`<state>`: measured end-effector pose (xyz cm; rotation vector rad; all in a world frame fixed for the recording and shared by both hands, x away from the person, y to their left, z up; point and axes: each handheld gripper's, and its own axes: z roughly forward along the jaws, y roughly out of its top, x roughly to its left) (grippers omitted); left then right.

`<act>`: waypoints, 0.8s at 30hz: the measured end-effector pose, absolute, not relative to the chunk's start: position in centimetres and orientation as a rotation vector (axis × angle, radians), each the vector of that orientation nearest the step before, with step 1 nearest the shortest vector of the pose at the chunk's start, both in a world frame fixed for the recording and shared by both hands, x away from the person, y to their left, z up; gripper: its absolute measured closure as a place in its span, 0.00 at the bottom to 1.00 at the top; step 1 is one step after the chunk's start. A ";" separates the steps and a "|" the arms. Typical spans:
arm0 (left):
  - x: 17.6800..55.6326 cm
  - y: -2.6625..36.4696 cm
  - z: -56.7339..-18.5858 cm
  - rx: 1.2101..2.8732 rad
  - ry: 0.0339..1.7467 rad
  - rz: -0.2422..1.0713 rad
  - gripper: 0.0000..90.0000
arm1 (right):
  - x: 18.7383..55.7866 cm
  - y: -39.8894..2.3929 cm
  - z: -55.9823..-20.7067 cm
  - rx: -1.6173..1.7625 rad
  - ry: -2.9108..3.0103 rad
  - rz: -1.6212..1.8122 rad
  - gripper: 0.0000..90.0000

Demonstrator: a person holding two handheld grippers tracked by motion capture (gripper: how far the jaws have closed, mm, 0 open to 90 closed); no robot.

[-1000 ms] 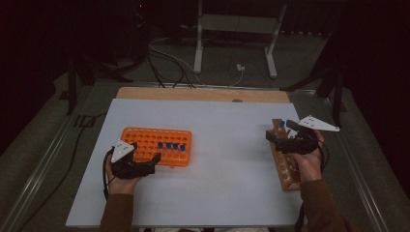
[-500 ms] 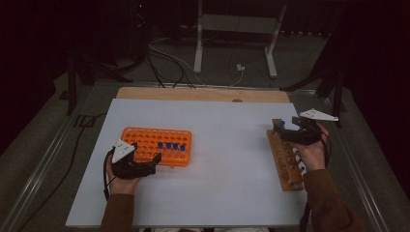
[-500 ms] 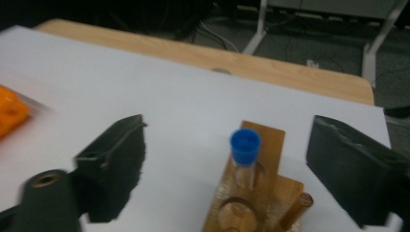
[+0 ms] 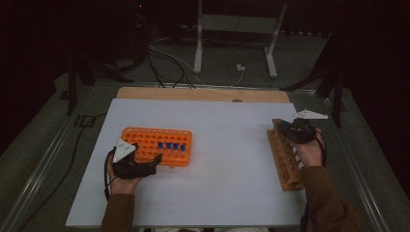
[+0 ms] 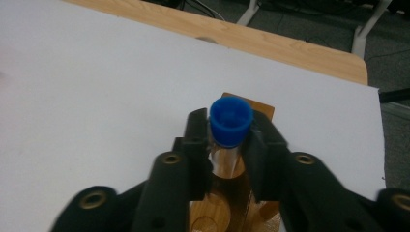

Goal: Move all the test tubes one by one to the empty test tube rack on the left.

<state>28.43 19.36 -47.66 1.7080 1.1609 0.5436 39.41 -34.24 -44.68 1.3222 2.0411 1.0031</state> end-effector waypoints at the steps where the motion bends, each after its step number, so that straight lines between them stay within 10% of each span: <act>1: 28.4 19.3 -47.7 1.708 1.161 0.544 0.01 | 39.5 -34.2 -44.8 1.325 2.040 0.994 0.83; 24: 28.5 19.3 -47.7 1.711 1.158 0.548 0.01 | 38.3 -34.5 -43.1 1.309 1.980 1.061 0.85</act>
